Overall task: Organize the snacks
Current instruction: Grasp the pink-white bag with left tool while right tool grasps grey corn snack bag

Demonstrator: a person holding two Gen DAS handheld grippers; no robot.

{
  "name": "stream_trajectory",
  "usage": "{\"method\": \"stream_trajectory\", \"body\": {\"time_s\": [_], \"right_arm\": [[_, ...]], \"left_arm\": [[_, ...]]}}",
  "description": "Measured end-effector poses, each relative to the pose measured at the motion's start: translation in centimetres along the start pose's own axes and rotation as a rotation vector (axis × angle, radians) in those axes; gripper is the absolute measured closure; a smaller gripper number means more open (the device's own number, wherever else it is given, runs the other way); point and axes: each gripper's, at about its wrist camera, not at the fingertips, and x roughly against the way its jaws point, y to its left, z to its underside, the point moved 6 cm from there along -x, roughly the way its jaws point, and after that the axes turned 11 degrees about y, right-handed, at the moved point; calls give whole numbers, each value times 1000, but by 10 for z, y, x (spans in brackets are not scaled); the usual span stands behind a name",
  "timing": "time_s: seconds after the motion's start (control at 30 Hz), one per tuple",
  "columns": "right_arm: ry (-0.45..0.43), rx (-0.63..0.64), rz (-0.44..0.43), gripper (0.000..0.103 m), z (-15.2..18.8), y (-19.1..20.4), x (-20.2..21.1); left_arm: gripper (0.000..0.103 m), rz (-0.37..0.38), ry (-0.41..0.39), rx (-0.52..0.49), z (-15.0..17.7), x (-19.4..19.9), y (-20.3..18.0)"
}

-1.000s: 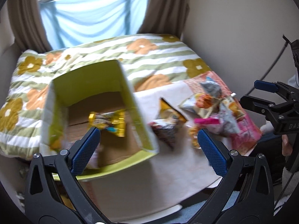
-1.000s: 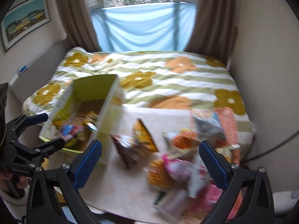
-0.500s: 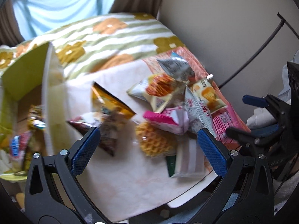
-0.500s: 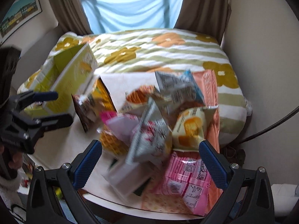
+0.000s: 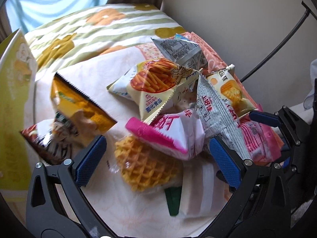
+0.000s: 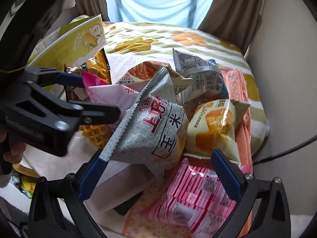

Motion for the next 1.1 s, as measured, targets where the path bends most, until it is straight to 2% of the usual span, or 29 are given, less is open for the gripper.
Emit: {"method": "stream_trajectory", "body": {"time_s": [0.17,0.27,0.47,0.53,0.63,0.73,1.03,1.1], "right_arm": [[-6,41,-2,16,0,5,-11],[-7,56,-3,18,-1,6,-15],[-10,54,-9,19,-3,5,-21],[-9,47,-12,20,-5,3,-23],[-6,32,-23,21,-8,1,-26],[0,23,-35,27,-10,-1,-27],[9,11,-70,36,-11,-2,-34],[12,13,-71,42,-12,-1,-35]], "left_arm": [[1,-14,-9,-12,-5,-14,-3],[3,-6,-16,-13,-4,-19,-5],[20,-5,-25,-36,-2,-26,-14],[32,-3,-17,-34,-2,-27,-15],[40,8,-10,-25,-2,-29,-15],[51,27,3,-11,-2,-29,-13],[55,39,-2,35,-2,-23,-7],[55,41,-2,38,-2,-23,-7]]}}
